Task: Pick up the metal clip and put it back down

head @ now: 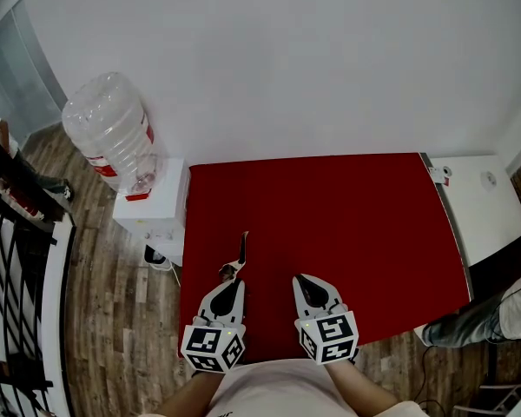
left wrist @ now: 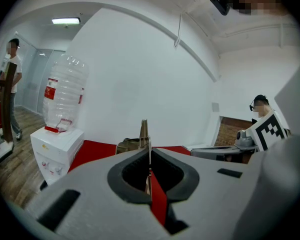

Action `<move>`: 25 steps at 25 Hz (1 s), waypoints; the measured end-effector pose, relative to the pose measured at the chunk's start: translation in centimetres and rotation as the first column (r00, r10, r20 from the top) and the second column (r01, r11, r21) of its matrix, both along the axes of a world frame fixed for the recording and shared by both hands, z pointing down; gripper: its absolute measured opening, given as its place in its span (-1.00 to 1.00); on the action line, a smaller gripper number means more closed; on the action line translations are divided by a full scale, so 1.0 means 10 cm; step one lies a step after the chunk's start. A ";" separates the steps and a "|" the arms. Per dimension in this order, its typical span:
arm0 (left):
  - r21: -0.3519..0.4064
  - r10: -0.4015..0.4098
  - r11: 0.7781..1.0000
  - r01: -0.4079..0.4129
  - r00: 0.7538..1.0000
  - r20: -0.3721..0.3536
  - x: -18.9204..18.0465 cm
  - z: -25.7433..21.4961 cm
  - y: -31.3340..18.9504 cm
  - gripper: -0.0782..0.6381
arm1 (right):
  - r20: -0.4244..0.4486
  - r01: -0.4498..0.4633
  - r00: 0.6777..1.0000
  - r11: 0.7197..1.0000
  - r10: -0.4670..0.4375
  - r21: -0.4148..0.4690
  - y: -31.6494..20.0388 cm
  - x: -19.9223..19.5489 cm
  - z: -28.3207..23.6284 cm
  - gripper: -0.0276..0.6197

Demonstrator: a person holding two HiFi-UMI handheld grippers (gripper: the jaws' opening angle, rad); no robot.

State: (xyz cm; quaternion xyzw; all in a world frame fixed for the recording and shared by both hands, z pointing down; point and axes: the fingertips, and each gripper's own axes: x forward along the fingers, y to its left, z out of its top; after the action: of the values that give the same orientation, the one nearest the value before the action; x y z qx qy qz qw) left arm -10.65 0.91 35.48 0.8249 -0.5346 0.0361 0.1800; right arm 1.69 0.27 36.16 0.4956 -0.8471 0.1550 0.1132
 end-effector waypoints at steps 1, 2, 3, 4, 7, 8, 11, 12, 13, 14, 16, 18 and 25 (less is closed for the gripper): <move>0.000 0.000 1.000 0.000 1.000 0.000 0.00 0.00 0.00 -0.76 | 0.000 0.000 1.000 1.000 0.000 -0.001 0.00 0.00 0.00 -0.90; 0.000 0.000 1.000 0.000 1.000 0.001 0.00 0.00 0.00 -0.76 | 0.000 0.000 1.000 1.000 0.000 -0.003 0.00 0.00 0.01 -0.90; -0.001 0.000 1.000 0.000 1.000 0.001 0.01 0.00 0.00 -0.76 | 0.000 0.000 1.000 1.000 0.000 -0.005 0.00 0.00 0.01 -0.90; -0.001 -0.001 1.000 0.001 1.000 0.002 0.01 0.00 0.00 -0.76 | -0.001 0.001 1.000 1.000 -0.001 -0.006 0.01 0.01 0.02 -0.90; -0.002 -0.002 1.000 0.002 1.000 0.007 0.01 0.02 0.01 -0.76 | 0.000 0.001 1.000 1.000 -0.001 -0.006 0.00 0.01 0.03 -0.90; -0.003 -0.002 1.000 0.002 1.000 0.008 0.01 0.02 0.01 -0.76 | 0.000 0.002 1.000 1.000 -0.002 -0.007 0.00 0.01 0.03 -0.90; -0.008 -0.004 1.000 0.004 1.000 0.009 0.01 0.03 0.01 -0.76 | 0.000 0.003 1.000 1.000 -0.003 -0.011 0.00 0.02 0.03 -0.90; -0.011 -0.005 1.000 0.005 1.000 0.009 0.01 0.04 0.00 -0.76 | 0.000 0.002 1.000 1.000 -0.002 -0.012 -0.01 0.03 0.04 -0.90; -0.013 -0.005 1.000 0.005 1.000 0.008 0.01 0.04 0.00 -0.76 | 0.000 0.002 1.000 1.000 -0.002 -0.014 -0.01 0.04 0.04 -0.90; -0.016 -0.005 1.000 0.005 1.000 0.008 0.00 0.05 -0.01 -0.76 | -0.001 0.001 1.000 1.000 -0.001 -0.016 -0.02 0.04 0.05 -0.90; -0.020 -0.004 1.000 0.004 1.000 0.009 0.00 0.07 -0.03 -0.76 | -0.003 -0.002 1.000 1.000 0.002 -0.019 -0.04 0.05 0.06 -0.90; -0.025 -0.001 1.000 0.001 1.000 0.011 -0.01 0.10 -0.08 -0.76 | -0.003 -0.006 1.000 1.000 0.006 -0.022 -0.08 0.05 0.08 -0.90; -0.034 0.004 0.999 -0.003 1.000 0.019 -0.04 0.18 -0.24 -0.76 | -0.010 -0.017 1.000 0.999 0.017 -0.034 -0.21 0.07 0.18 -0.90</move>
State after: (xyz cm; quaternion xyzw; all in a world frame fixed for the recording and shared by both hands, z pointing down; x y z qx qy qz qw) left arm -11.01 -1.48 37.29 0.8222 -0.5342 0.0535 0.1890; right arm 2.37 -1.88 37.92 0.5017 -0.8394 0.1679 0.1244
